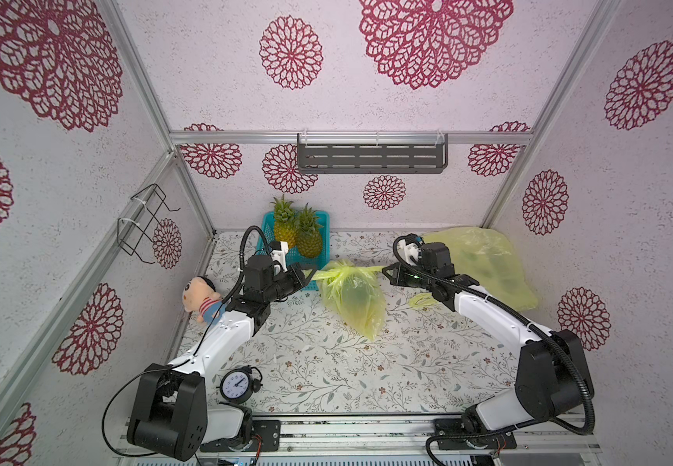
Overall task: Place the pineapple into a plastic bag & tie a knot
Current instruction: Tie the plastic bag at the center of the board.
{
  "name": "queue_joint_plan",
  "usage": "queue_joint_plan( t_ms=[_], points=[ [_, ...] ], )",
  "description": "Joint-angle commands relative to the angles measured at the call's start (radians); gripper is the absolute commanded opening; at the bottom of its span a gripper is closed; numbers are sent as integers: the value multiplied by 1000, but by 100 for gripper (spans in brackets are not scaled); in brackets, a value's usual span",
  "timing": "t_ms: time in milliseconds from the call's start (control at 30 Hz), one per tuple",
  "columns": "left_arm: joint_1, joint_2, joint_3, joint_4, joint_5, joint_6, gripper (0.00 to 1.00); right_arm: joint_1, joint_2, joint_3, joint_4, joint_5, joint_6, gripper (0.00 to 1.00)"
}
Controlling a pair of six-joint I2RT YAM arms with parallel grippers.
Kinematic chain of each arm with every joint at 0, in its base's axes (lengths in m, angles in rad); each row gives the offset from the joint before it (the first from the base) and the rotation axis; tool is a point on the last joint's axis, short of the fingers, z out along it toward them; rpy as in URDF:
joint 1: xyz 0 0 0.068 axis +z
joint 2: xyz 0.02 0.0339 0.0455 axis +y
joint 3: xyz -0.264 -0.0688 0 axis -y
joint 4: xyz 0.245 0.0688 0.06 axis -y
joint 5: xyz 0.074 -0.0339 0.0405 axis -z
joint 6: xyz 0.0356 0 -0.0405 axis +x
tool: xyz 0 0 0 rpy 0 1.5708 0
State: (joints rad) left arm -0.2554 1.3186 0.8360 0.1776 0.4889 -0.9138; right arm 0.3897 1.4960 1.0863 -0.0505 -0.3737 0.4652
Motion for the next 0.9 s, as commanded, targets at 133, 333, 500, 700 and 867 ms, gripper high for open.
queue_joint_plan(
  t_ms=[133,333,500,700,867],
  points=[
    [24,-105,230,-266,-93,210,0,-31,-102,157,-73,142,2,0],
    [64,-69,307,-365,-98,275,0,-83,-108,167,-104,202,37,0],
    [84,-58,246,-356,-120,276,0,-105,-93,83,-64,217,72,0],
    [101,-69,62,-362,-199,270,0,-160,-108,-120,-45,361,114,0],
    [131,-106,-92,-315,-218,222,0,-229,-125,-242,-11,369,142,0]
  ],
)
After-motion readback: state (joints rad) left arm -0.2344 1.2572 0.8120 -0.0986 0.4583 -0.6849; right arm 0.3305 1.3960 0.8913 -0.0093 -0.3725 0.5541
